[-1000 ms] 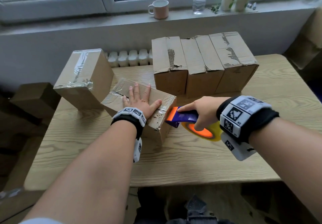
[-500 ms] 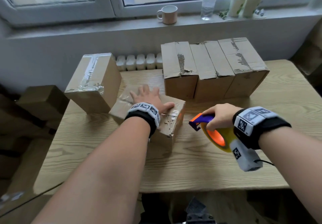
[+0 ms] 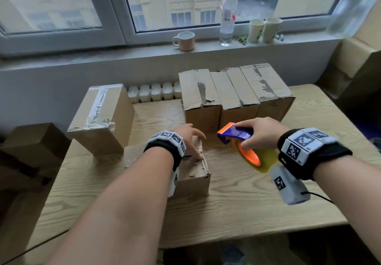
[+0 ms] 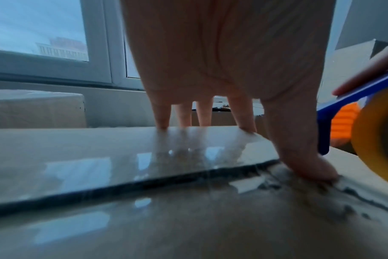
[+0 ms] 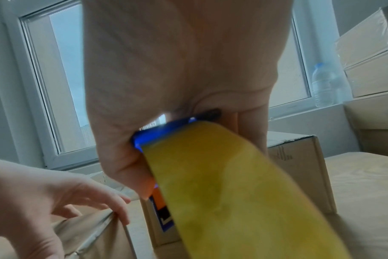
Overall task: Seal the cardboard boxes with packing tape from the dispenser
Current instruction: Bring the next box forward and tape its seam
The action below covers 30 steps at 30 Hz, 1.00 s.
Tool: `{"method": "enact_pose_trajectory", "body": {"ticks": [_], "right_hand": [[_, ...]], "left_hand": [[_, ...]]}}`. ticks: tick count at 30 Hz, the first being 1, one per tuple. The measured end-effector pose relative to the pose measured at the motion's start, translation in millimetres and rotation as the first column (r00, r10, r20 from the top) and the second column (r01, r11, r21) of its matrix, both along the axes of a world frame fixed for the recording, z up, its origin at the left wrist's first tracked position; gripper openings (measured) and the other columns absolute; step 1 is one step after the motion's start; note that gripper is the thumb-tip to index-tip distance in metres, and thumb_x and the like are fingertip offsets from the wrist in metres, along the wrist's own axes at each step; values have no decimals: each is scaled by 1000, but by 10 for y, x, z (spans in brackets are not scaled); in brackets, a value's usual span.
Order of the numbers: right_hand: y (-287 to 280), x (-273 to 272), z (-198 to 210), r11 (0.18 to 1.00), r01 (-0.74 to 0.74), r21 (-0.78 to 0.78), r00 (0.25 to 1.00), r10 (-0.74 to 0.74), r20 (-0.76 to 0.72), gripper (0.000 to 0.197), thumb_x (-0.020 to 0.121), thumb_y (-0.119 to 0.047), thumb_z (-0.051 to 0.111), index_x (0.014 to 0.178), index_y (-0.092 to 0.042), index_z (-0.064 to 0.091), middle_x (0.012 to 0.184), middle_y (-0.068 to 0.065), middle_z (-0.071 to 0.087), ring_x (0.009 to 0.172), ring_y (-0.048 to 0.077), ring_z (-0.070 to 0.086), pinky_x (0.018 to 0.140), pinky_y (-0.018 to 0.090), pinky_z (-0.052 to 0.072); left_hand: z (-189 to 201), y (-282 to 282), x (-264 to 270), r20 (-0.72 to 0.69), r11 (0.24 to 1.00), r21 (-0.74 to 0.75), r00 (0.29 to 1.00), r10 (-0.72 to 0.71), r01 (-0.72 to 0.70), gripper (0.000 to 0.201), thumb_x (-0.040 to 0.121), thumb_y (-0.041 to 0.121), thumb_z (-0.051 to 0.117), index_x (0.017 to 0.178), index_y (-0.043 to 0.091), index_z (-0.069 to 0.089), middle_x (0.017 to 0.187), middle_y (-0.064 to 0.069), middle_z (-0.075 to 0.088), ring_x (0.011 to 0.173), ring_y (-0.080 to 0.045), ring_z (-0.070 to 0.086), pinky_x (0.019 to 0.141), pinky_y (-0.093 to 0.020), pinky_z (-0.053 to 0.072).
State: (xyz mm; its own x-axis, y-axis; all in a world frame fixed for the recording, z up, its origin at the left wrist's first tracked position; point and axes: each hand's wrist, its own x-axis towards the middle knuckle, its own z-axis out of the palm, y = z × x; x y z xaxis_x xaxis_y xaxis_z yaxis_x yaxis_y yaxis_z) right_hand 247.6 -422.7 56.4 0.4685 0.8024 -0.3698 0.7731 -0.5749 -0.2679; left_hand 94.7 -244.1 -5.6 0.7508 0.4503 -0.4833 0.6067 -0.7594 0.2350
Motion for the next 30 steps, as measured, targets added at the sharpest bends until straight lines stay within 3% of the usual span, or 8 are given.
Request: {"method": "enact_pose_trajectory", "body": {"ticks": [3, 7, 10, 14, 17, 20, 24, 30], "right_hand": [[3, -32, 48, 1000, -2, 26, 1000, 1, 16, 67, 71, -36, 68, 135, -45, 48, 110, -10, 59, 93, 12, 53, 84, 27, 48], [28, -80, 122, 996, -25, 82, 998, 20, 62, 79, 70, -36, 68, 141, -47, 36, 118, -9, 62, 98, 16, 57, 80, 25, 47], [80, -110, 151, 997, -41, 70, 994, 34, 102, 89, 69, -38, 70, 147, -32, 27, 121, -1, 61, 103, 23, 57, 80, 29, 47], [115, -156, 185, 992, -59, 108, 995, 50, 88, 59, 68, -32, 73, 121, -23, 49, 100, -1, 60, 87, 21, 54, 70, 26, 39], [134, -184, 222, 983, -79, 166, 996, 72, 47, 46, 67, -27, 73, 107, -24, 50, 90, -2, 58, 82, 21, 54, 66, 27, 40], [172, -194, 223, 968, -85, 235, 996, 82, 26, 53, 65, -24, 74, 112, -25, 49, 91, -3, 60, 80, 19, 57, 69, 29, 45], [217, -217, 248, 950, -87, 299, 996, 92, -3, 60, 64, -21, 76, 118, -25, 49, 92, -5, 57, 79, 17, 55, 67, 24, 41], [253, -250, 269, 944, -92, 318, 994, 108, -33, 62, 65, -20, 77, 120, -26, 48, 90, -10, 53, 78, 11, 54, 66, 20, 41]], "left_hand": [[-10, 46, -6, 24, 997, 35, 997, 68, -69, 66, 63, 53, 81, 120, 28, 58, 127, 1, 56, 117, -22, 53, 96, -34, 45], [-91, 187, -109, 87, 955, 9, 952, 293, -295, 63, 61, 59, 80, 103, 18, 58, 107, -1, 64, 97, -22, 59, 82, -31, 47], [-137, 212, -139, 96, 922, 11, 918, 384, -387, 65, 59, 61, 80, 99, 17, 54, 94, -1, 57, 89, -22, 56, 75, -31, 44], [-102, 211, -131, 52, 930, 7, 929, 366, -367, 60, 59, 65, 77, 90, 17, 57, 95, 0, 64, 90, -24, 61, 76, -32, 48], [29, 252, -51, 201, 905, -169, 885, 420, -391, 41, 84, 39, 67, 113, 9, 66, 113, -5, 68, 108, -23, 61, 90, -29, 45], [261, 264, 27, 210, 727, -525, 760, 615, -443, 31, 99, 25, 45, 112, 0, 58, 121, -19, 63, 112, -31, 60, 82, -34, 47], [339, 252, 4, -50, 206, -898, 555, 830, -389, 47, 101, 44, 34, 100, 4, 60, 77, -13, 73, 76, -23, 69, 68, -32, 53], [364, 292, -87, -75, 109, -931, 474, 878, -348, 12, 92, 9, 56, 88, 0, 61, 62, -9, 70, 54, -15, 68, 53, -23, 57]]}}
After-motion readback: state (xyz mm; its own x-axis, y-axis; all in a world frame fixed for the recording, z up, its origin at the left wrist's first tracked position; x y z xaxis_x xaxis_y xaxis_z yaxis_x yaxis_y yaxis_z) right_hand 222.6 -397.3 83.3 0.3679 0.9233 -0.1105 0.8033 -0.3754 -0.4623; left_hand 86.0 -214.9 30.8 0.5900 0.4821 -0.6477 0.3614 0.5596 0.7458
